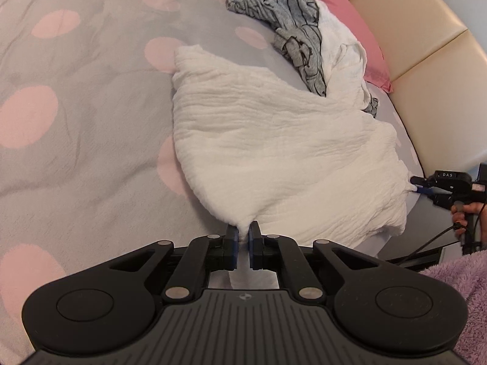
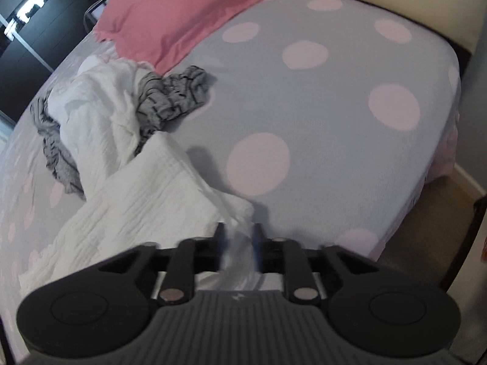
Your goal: Fold clothes
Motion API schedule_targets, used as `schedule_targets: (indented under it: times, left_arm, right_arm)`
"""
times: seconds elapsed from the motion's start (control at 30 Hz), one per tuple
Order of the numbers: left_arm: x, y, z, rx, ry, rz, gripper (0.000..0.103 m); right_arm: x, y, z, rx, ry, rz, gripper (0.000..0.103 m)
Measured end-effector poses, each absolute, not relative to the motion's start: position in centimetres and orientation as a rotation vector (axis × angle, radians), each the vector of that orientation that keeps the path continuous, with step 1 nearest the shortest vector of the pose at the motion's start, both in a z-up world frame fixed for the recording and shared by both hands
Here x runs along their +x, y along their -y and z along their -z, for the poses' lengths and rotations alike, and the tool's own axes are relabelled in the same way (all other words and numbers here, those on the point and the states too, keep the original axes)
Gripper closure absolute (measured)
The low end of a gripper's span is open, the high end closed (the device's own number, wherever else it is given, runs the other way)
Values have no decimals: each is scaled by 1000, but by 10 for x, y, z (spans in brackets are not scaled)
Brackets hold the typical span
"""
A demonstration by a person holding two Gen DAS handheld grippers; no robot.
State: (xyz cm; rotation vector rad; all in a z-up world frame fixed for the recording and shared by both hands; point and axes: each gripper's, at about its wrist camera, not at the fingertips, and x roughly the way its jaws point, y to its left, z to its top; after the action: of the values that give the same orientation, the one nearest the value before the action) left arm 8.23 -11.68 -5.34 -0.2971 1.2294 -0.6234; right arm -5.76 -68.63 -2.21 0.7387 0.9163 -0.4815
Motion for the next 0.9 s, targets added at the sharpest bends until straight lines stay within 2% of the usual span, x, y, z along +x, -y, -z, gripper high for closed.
schedule_targets:
  times: [0.03,0.07,0.13,0.2,0.4,0.43,0.47,0.5,0.53,0.57,0.67,0.9]
  left_arm:
    - [82,114,56,-327,-1236,619,95]
    - [83,111,58,-358,-1243,613,92]
    - [83,105,63,-407,-1256,599,73]
    - [83,105,69,-419,-1270,594,71]
    - [82,115,88,-442,-1304,609,71]
    - [82,116,90,-451,-1300,614,71]
    - [81,117,93,-459,-1296,620,74]
    - [81,119,93,-459,-1295,630,83]
    - [81,120,94,-458,-1294,640,92]
    - [81,120,92,-452,-1285,649,94]
    - [82,111,76,-479,-1217,687,97]
    - [107,72,5,-624,-1024,741,98]
  right_arm:
    - [-61,689,24,761,-912,484,38]
    - [-66,691,27,811,-888,466,36]
    - [-76,694,33,905,-844,431,33]
    - [-79,692,39,944,-831,416,27]
    - [-67,679,59,945,-872,405,28]
    - [-64,677,54,935,-861,397,31]
    - [-62,674,49,925,-850,389,43]
    - [-60,671,44,915,-839,381,52]
    - [-57,669,39,905,-828,373,75]
    - [-55,666,34,895,-816,365,80]
    - [-48,659,18,865,-783,342,84]
    - [-28,640,-28,792,-695,275,86]
